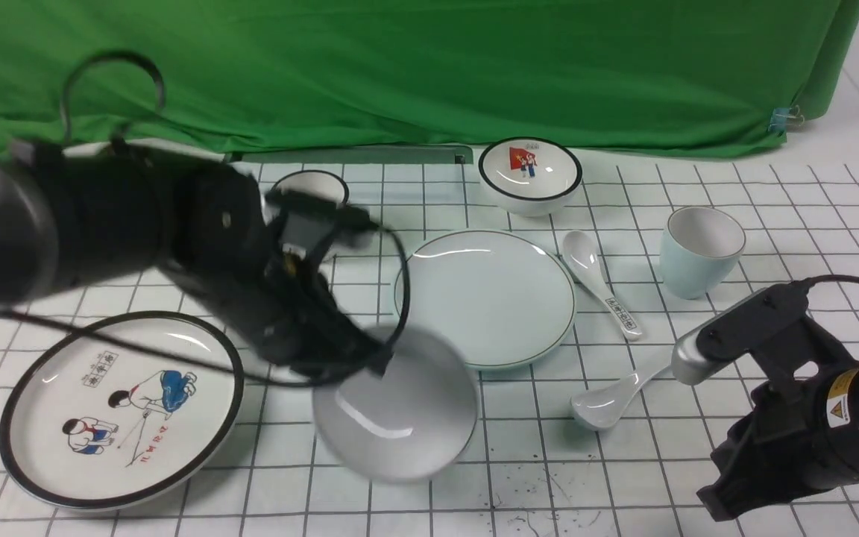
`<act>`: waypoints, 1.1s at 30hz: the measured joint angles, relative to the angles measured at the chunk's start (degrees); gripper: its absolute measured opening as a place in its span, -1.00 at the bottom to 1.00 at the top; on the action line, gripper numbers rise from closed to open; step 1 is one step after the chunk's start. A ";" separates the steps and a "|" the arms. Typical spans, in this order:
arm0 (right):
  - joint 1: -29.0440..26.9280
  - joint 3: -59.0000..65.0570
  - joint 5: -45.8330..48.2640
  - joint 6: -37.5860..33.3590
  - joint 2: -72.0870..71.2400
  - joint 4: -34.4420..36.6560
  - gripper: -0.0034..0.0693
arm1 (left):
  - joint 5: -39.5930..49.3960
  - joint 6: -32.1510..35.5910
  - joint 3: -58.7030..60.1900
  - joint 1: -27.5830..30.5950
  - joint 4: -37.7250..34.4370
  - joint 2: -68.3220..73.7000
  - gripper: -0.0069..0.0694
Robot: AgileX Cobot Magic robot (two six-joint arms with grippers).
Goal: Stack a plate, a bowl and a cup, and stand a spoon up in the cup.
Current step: Use the left arm to grab a blue rice bowl, then use the left arm to put the blue rice bowl into the blue large plate in the middle
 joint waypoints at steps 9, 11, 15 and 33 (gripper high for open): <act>0.00 0.06 -0.99 0.86 0.00 2.13 -0.84 | -1.20 5.32 -22.02 0.00 -4.25 14.12 -0.85; 0.00 0.06 -1.03 1.50 0.00 2.19 -0.83 | -0.39 5.32 -26.02 0.00 -3.32 18.41 -0.85; 0.00 0.06 -1.03 2.17 0.00 2.30 -0.81 | 3.02 4.40 -33.53 0.00 -1.18 26.21 -0.85; 0.00 0.06 -1.28 2.77 0.00 2.53 -0.74 | 3.99 -2.46 -37.04 0.04 4.58 30.91 -0.14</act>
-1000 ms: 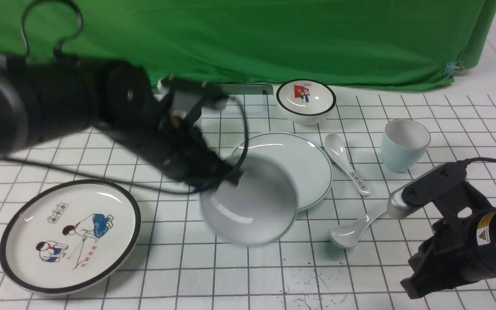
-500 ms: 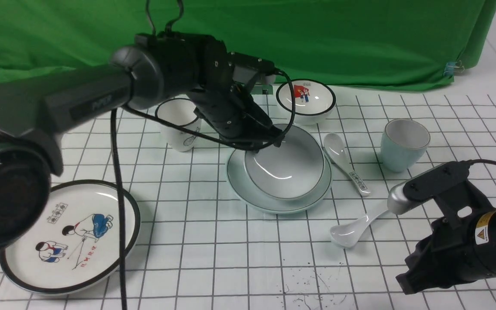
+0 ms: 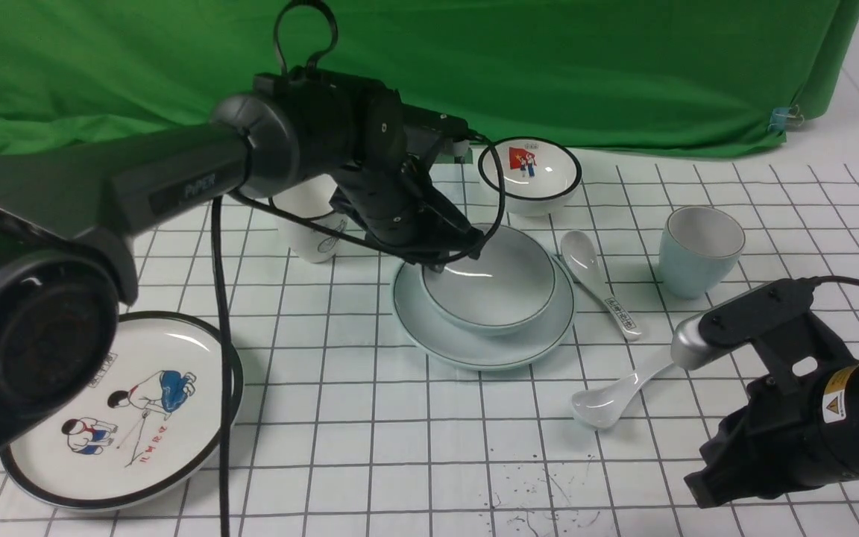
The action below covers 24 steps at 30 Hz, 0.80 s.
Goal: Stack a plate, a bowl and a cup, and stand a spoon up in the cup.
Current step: Use the left arm to put the blue rice bowl into the blue large plate in the middle, then use the right arm to grab a blue teacup
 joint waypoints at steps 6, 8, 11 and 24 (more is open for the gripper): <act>-0.83 -1.80 5.57 0.00 0.07 -0.30 -0.35 | 2.49 -0.33 0.00 0.00 0.34 -2.76 0.33; -3.35 -4.29 8.48 0.00 0.19 -0.51 -0.08 | 3.88 -0.33 0.06 0.00 1.04 -6.37 0.34; -9.59 -9.70 9.92 -0.56 1.05 -0.70 0.23 | 4.63 -0.33 1.02 0.00 1.84 -14.53 0.17; -21.00 -42.81 10.29 -1.23 27.65 -0.69 0.29 | -5.00 2.72 39.01 0.84 1.03 -60.01 -0.92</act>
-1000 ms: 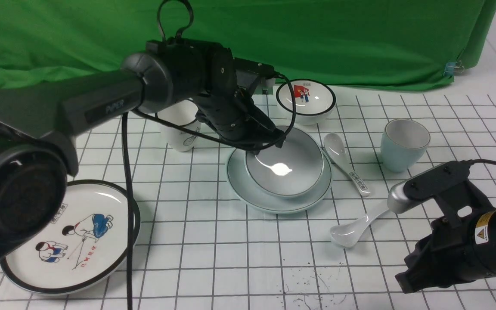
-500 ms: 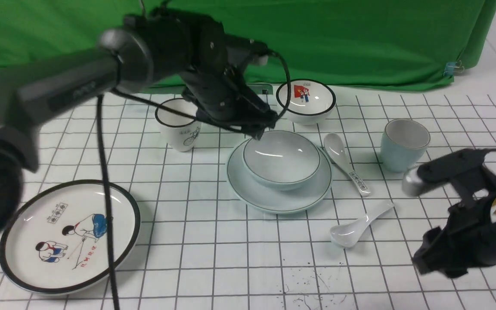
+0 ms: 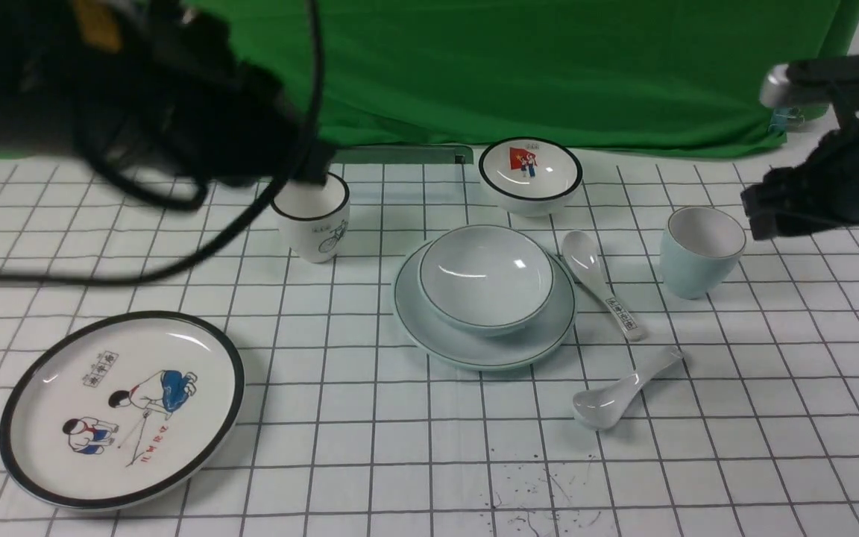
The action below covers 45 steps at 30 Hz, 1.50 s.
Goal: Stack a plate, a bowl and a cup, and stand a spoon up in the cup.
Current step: Use the right arm to grab a blue teacup, then use the right arm to put the blue teacup into the blue rice bowl in the middle
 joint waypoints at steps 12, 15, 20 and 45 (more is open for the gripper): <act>0.00 -9.81 2.39 -0.23 13.83 0.06 -0.44 | 3.12 -3.53 25.72 1.51 12.26 -21.81 -0.91; 0.00 -9.93 2.45 -0.70 13.83 0.06 -0.68 | 0.16 -3.90 29.05 1.51 13.96 -25.30 -0.91; 0.00 -11.45 5.11 -2.45 13.63 0.24 -0.68 | -6.56 -4.52 31.69 1.51 14.58 -28.57 -0.91; 24.87 -24.10 7.79 -0.02 19.98 -2.65 -0.68 | -12.52 -9.17 32.41 1.71 12.37 -28.12 -0.91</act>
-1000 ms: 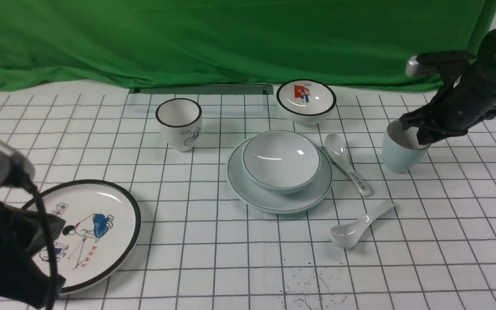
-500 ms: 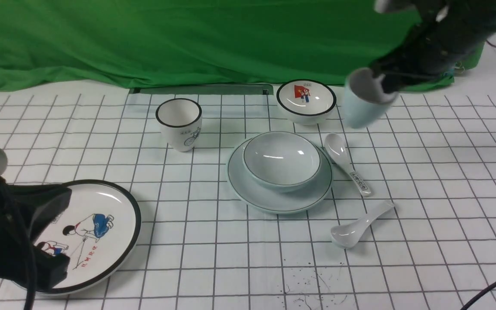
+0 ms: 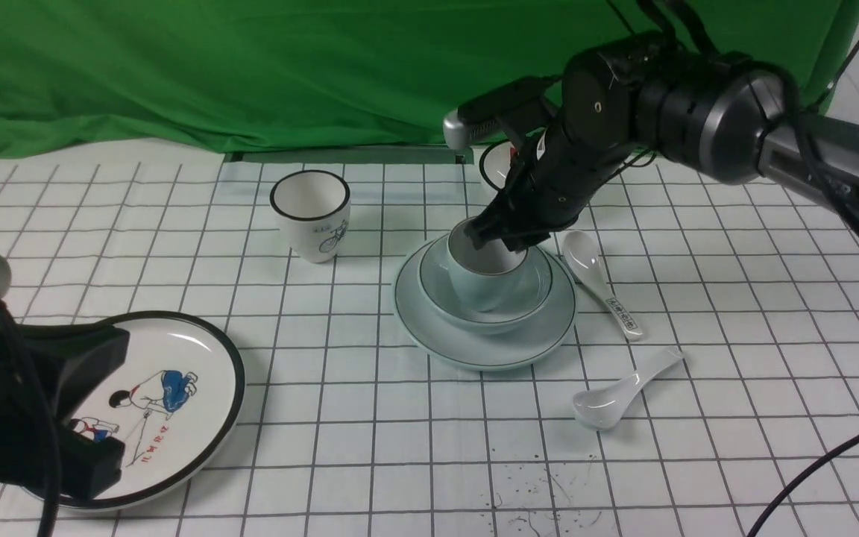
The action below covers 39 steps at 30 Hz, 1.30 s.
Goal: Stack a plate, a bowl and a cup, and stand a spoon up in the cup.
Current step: Use the right arm to put the blue teacup into the blue rice bowl in the middle, then use the right arm to grab a blue soup spoon
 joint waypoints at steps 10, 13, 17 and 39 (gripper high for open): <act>0.06 -0.05 -0.08 1.78 0.00 -0.27 -0.56 | 0.13 0.00 0.00 0.00 -0.25 0.00 -0.91; 0.06 -0.05 -0.08 2.38 0.00 -0.27 -0.30 | 0.13 0.00 0.00 0.00 -0.25 0.00 -0.91; 0.06 -0.87 1.77 3.59 -1.75 -0.32 0.30 | 0.25 0.00 0.00 0.00 -0.34 0.00 -0.91; -0.43 51.25 -19.99 42.28 -26.55 -8.16 0.68 | -1.56 0.00 0.61 0.00 -3.52 0.00 -0.91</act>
